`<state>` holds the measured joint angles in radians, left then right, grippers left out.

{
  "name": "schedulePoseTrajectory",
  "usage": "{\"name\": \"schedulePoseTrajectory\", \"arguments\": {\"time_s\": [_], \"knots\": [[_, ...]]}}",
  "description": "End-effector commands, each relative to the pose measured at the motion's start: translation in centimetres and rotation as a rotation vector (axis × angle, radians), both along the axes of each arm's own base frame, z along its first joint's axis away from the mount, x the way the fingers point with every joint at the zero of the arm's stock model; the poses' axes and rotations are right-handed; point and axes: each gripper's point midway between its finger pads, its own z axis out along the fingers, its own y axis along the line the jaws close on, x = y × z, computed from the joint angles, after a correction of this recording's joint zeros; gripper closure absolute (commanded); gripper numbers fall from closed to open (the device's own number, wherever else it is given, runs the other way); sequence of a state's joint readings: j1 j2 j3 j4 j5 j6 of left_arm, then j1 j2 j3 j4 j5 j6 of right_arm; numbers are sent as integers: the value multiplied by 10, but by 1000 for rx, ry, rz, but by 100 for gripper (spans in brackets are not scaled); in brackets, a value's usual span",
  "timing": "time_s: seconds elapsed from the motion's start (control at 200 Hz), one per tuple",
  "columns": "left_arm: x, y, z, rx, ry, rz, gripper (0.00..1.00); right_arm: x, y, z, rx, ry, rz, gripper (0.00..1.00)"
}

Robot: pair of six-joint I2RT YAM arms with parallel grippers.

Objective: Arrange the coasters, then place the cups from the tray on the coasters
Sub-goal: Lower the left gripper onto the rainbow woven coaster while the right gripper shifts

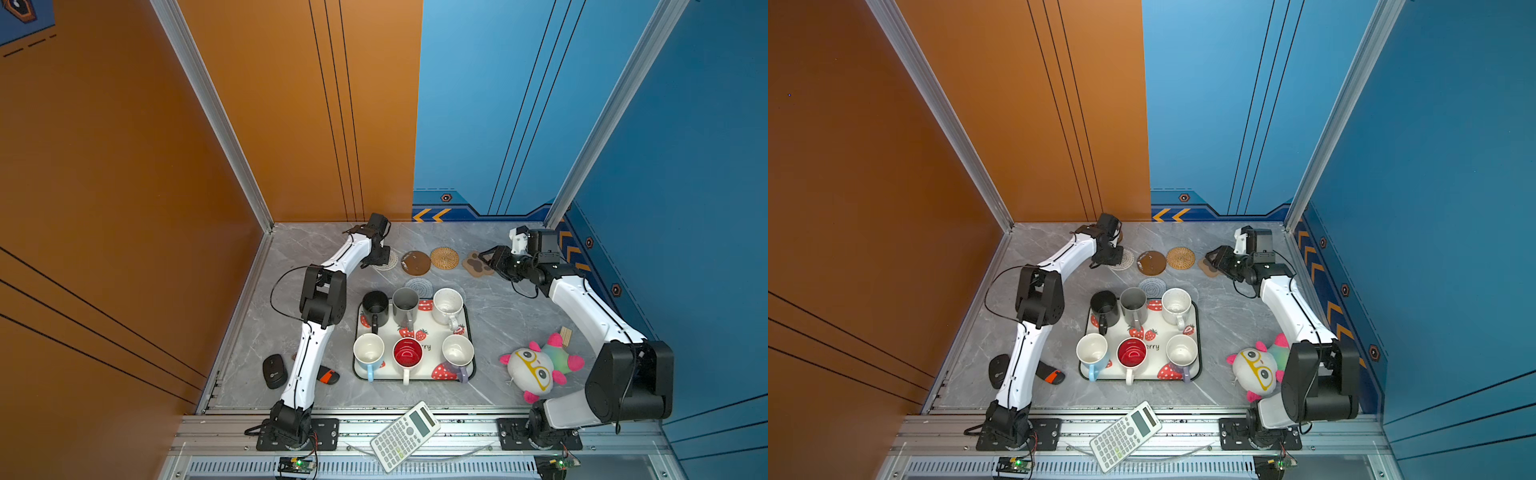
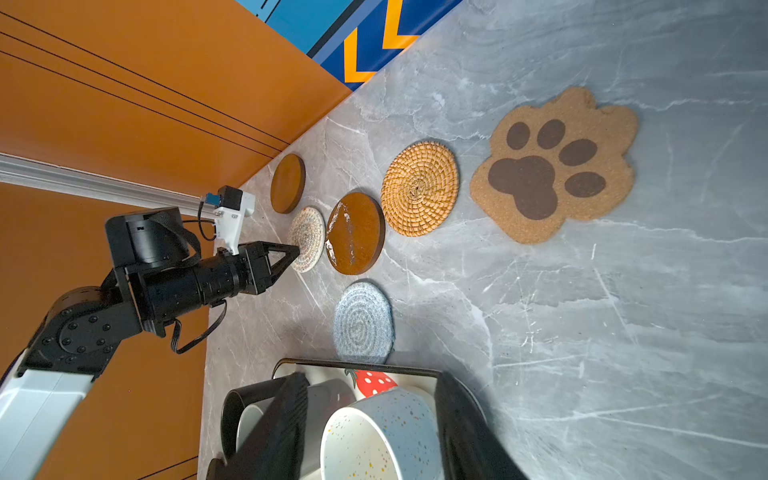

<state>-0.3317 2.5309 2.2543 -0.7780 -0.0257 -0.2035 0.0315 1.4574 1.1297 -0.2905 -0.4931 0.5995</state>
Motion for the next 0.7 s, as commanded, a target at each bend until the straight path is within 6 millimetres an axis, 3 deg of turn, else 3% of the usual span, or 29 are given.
{"name": "schedulePoseTrajectory", "arguments": {"time_s": [0.0,0.175,0.25,0.341,0.526,0.611,0.696], "knots": [[-19,1,-49,-31,146,23,82,-11,-8,0,-13,13,-15,51],[-20,2,-39,-37,135,37,79,-14,-12,1,-15,12,-25,51],[-19,0,-25,-45,114,38,77,-16,-12,2,-14,10,-24,51],[-13,-8,3,-94,72,23,75,-18,-11,2,-8,8,-19,52],[6,-30,78,-203,-69,-8,73,-25,-11,11,-3,-17,-16,52],[-1,-43,102,-220,-101,-52,75,-30,-15,15,-6,-29,-29,52],[-18,-64,110,-234,-92,-120,77,-33,-16,17,-4,-36,-32,52]]}}
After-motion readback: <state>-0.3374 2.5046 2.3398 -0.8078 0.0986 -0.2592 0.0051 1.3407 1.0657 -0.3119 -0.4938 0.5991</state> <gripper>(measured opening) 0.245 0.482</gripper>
